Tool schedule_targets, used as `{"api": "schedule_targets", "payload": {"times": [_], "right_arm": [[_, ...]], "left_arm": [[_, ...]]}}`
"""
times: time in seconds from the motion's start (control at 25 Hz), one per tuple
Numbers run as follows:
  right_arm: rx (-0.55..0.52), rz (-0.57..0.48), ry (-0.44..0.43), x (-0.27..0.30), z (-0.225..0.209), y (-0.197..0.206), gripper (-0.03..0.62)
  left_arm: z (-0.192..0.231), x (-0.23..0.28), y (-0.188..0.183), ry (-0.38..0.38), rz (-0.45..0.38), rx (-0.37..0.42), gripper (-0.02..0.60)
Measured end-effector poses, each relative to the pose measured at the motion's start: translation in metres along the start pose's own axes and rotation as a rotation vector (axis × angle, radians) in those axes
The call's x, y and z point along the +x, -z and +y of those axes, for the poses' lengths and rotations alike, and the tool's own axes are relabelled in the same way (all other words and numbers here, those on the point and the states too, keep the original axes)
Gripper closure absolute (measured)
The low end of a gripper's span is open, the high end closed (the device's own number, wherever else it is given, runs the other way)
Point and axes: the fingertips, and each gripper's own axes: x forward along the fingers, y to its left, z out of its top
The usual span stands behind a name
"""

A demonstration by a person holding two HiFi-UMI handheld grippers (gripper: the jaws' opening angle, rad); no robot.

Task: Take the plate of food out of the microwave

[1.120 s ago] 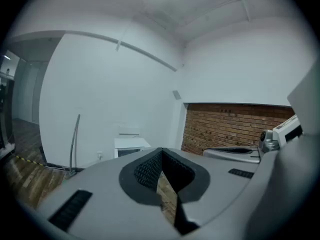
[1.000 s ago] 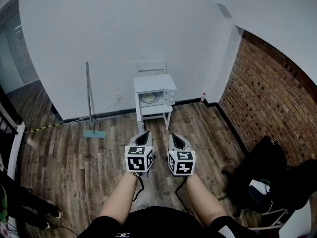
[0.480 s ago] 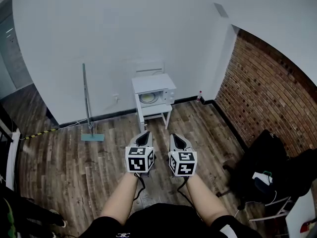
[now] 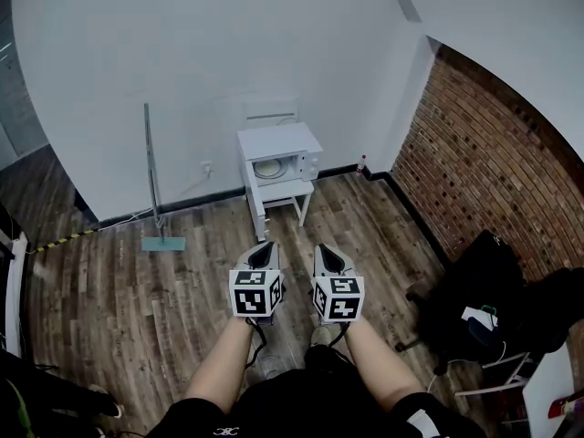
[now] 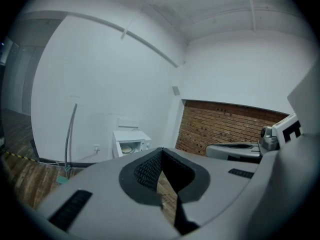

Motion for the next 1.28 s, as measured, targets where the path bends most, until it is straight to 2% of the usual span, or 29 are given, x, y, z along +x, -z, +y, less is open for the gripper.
{"api": "schedule_targets", "payload": {"times": [0.32,0.52,0.72,1.0,1.28], "right_arm": [[0.016,0.014,0.005,0.043,-0.026,0.006,0.588],[0.039,0.018,0.015,0.090,-0.060,-0.001,0.588],[0.014,0.033,0.003,0.138,-0.098,-0.011,0.588],[0.004,0.055,-0.017,0.196,-0.155,-0.023,0.588],[-0.012,0.054,-0.073,0.244,-0.193,-0.029,0.588]], "left_arm": [[0.011,0.043,-0.004,-0.012,0.022,0.029,0.586],[0.018,0.092,-0.017,-0.020,0.042,0.046,0.586],[0.016,0.152,-0.036,-0.030,0.054,0.057,0.586],[0.015,0.228,-0.054,-0.062,0.062,0.027,0.586],[0.018,0.285,-0.067,-0.114,0.034,-0.001,0.586]]}}
